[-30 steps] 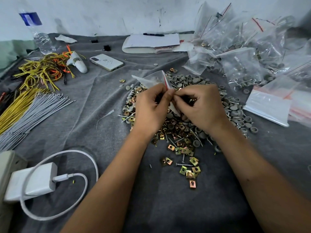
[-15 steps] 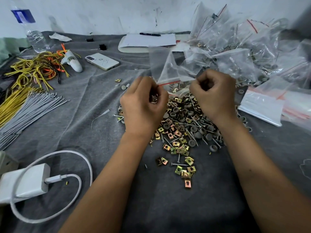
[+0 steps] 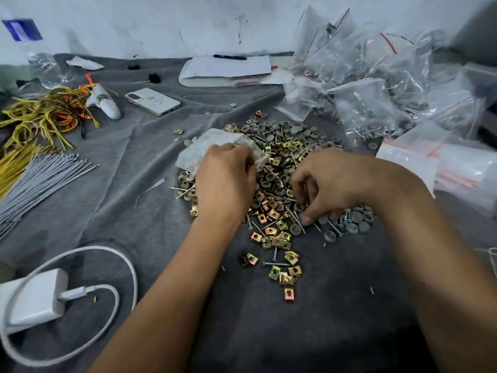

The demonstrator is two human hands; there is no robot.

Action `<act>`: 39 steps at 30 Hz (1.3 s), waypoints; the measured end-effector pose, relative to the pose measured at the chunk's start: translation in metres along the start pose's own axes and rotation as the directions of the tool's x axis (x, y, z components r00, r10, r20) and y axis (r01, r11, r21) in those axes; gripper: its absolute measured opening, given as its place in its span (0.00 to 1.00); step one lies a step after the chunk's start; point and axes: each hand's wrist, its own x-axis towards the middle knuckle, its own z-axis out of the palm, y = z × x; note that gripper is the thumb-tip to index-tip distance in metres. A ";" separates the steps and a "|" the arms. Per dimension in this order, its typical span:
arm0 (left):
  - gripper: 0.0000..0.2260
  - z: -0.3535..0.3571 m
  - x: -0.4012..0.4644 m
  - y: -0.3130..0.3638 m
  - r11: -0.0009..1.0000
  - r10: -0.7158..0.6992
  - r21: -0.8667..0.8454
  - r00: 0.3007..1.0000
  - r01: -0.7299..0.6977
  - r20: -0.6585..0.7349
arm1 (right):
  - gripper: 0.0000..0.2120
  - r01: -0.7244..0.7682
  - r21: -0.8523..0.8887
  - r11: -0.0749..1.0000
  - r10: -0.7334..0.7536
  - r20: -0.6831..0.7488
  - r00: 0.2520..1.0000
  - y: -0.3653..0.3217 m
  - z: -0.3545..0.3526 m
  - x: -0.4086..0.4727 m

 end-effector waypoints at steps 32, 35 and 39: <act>0.06 -0.001 0.006 -0.005 0.740 -0.390 -0.661 0.878 0.121 -0.276 | 0.07 0.416 0.086 0.905 -0.238 -0.708 0.665 -0.009 0.033 0.041; 0.06 0.001 0.004 -0.003 0.836 -0.262 -0.546 0.909 0.045 -0.325 | 0.07 0.468 0.170 0.868 -0.189 -0.756 0.626 -0.011 0.034 0.041; 0.05 0.006 0.002 -0.003 0.903 -0.123 -0.427 0.927 -0.043 -0.354 | 0.04 0.504 0.246 0.828 -0.139 -0.781 0.609 -0.006 0.031 0.036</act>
